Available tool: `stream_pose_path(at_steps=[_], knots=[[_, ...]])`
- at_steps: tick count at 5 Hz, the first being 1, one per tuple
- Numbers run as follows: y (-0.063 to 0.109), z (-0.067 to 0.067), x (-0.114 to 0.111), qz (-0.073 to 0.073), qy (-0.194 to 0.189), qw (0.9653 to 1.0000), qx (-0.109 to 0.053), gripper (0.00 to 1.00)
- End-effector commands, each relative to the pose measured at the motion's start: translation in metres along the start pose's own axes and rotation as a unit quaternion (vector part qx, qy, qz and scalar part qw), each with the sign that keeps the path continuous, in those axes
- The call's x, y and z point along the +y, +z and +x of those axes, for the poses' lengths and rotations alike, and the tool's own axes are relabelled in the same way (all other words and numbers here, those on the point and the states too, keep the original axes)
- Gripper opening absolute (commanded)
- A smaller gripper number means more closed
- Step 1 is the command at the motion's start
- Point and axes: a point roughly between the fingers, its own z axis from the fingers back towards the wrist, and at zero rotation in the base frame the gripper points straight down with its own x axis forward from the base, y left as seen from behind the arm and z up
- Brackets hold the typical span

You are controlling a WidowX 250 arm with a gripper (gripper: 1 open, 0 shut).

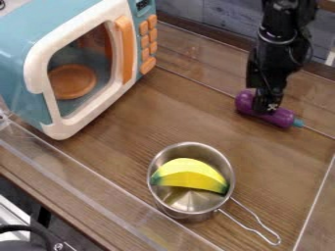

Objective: Put the eggplant in the silver pot

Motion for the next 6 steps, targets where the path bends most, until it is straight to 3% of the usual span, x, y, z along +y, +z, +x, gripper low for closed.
stream_pose_path(at_steps=[1,2,3,4,5,6], knots=[[0.006,0.007,0.004,0.014,-0.002,0.9997,-0.018,1.00],[-0.001,0.010,0.005,0.014,-0.001,0.9996,-0.022,1.00],[-0.005,0.010,0.006,0.014,0.002,0.9996,-0.024,0.00],[-0.005,0.009,0.006,0.013,0.011,0.9996,-0.023,0.00],[-0.010,0.008,0.006,0.012,0.012,0.9996,-0.024,1.00],[-0.014,0.006,0.005,0.011,0.014,0.9996,-0.024,1.00]])
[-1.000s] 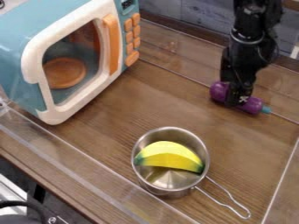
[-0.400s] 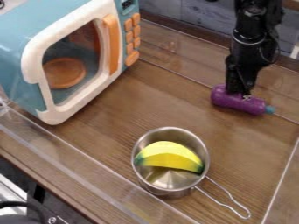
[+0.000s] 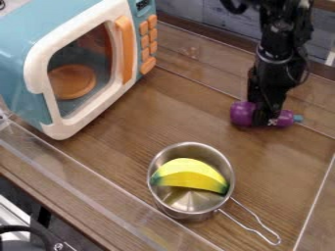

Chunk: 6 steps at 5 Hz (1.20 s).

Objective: Put the eggplant in the silver pot

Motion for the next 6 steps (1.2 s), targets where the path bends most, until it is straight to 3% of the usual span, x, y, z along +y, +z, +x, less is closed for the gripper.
stream_pose_path(at_steps=[1,5,6], knots=[[0.025,-0.002,0.006,0.017,0.022,0.9996,-0.004,0.00],[0.051,-0.014,0.003,0.021,0.053,0.9981,0.022,0.00],[0.075,-0.028,-0.006,0.031,0.084,0.9954,0.034,0.00]])
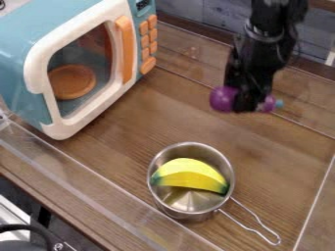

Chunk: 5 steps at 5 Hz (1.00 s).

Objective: Put the eggplant in the silver pot

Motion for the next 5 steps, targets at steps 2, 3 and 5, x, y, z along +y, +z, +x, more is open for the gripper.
stream_pose_path(at_steps=[2,3,5], knots=[[0.028,-0.039,-0.025,0.007,0.027,0.9994,-0.020,0.00],[0.029,-0.053,-0.039,0.002,0.052,0.9983,-0.026,0.00],[0.025,-0.063,-0.057,-0.003,0.082,0.9955,-0.048,0.00]])
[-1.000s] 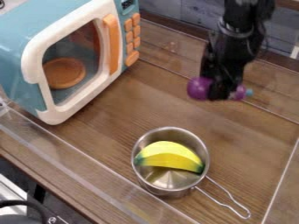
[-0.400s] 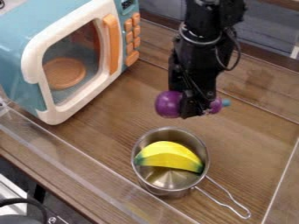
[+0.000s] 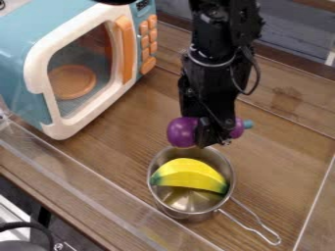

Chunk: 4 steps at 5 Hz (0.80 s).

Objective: Put the eggplant in the silver pot

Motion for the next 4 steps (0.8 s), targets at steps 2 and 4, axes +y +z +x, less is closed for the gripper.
stream_pose_path(at_steps=[2,4], knots=[[0.000,0.000,-0.008,-0.001,0.004,0.9997,-0.025,1.00],[-0.014,0.002,-0.012,-0.007,0.007,0.9996,-0.025,1.00]])
